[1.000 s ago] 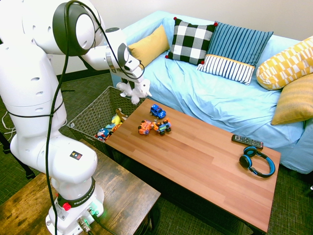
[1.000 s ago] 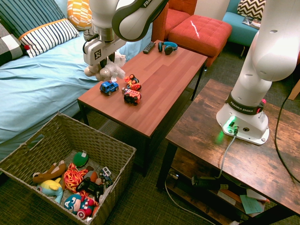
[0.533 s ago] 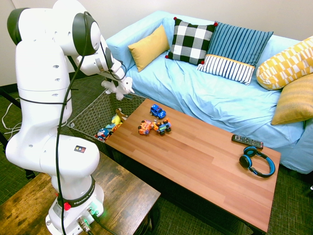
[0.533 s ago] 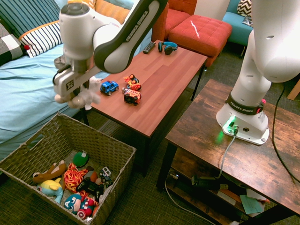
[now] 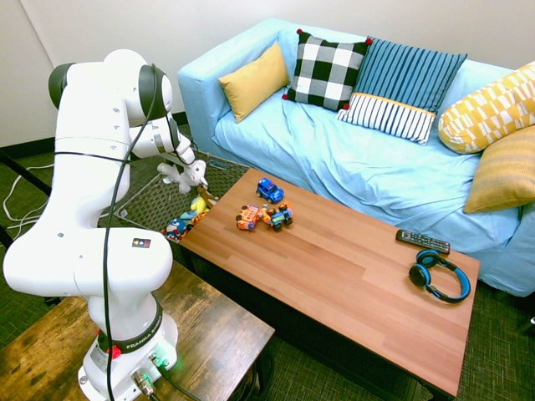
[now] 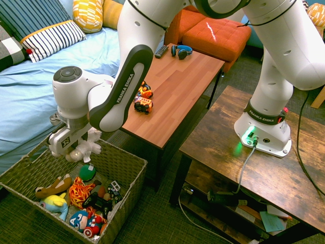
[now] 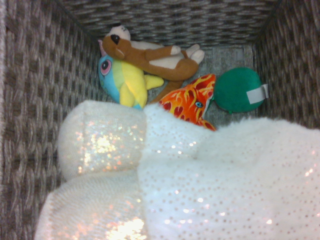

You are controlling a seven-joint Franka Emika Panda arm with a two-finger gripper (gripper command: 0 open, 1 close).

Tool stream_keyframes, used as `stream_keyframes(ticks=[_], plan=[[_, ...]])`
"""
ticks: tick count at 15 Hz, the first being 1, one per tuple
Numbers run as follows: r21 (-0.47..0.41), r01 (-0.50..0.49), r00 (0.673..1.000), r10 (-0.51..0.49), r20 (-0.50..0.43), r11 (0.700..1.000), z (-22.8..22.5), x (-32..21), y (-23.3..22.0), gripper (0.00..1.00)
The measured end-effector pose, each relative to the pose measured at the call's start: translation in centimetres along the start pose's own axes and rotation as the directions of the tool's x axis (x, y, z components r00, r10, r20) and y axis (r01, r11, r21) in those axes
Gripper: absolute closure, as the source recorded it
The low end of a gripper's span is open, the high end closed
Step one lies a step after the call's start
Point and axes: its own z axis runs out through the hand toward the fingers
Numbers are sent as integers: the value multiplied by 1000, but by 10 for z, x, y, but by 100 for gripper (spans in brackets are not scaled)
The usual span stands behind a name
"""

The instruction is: Put the stuffed toy in the basket

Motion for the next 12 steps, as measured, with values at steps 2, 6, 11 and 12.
stream_keyframes(ticks=[2, 6, 11, 12], plan=[[-3, 5, 1000, -5, 6, 1000, 5, -1, -1, 0], [1, -4, 1000, 4, 2, 1000, 5, 4, -5, 0], [3, -5, 1000, 5, -2, 1000, -3, 11, -20, 0], [0, -6, 1000, 6, -1, 1000, -4, 11, -20, 0]])
